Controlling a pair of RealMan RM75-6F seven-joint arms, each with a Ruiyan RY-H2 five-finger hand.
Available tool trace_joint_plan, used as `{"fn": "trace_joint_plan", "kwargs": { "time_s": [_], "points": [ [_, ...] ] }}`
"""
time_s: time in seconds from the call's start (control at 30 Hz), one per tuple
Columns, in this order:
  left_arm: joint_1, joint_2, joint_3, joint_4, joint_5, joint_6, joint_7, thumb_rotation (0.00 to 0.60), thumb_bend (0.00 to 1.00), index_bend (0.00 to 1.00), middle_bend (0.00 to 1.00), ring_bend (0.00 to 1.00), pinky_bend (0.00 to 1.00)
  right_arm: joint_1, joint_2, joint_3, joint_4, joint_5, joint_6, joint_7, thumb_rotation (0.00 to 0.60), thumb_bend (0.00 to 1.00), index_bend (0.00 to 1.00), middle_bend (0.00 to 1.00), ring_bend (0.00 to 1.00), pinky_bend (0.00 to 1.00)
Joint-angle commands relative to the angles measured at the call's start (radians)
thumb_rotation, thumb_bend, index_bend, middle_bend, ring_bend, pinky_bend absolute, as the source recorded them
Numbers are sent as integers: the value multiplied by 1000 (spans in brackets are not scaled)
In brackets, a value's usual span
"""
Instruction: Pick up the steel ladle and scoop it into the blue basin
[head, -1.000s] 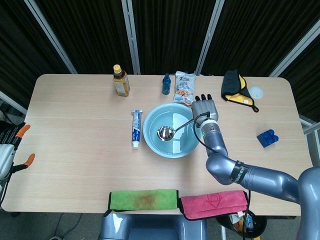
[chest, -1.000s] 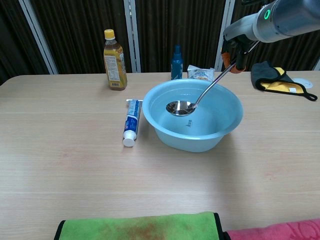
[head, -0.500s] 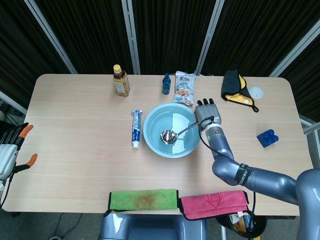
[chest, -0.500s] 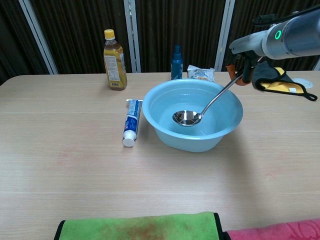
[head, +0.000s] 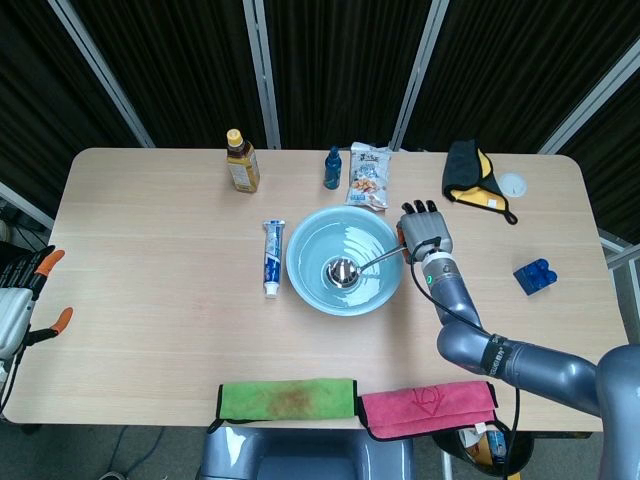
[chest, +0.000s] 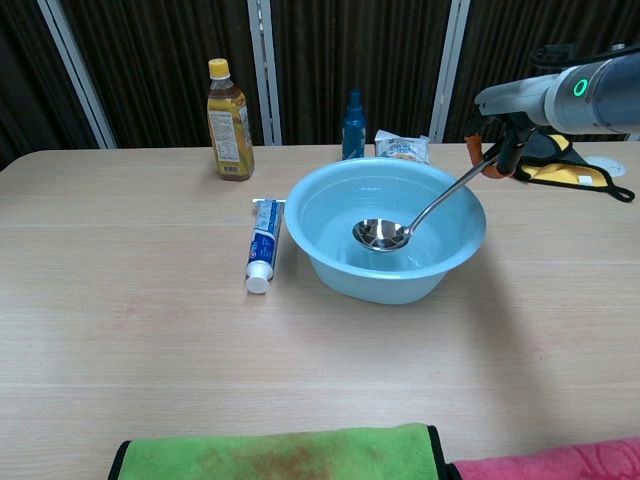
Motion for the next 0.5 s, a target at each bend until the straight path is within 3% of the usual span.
{"fn": "trace_joint_plan", "kwargs": {
  "time_s": [0.03,0.5],
  "points": [
    [-3,0,2,0,4,-6,-2,600,373,22,0,0,0,-22,-6,-7,4,-43,27,35,600,761,697,94,0,0],
    [-13,2,7,4,15,-23,-20,600,372,22,0,0,0,-134,-48,-58,8,-221,118,180,600,762,692,94,0,0]
  ]
}}
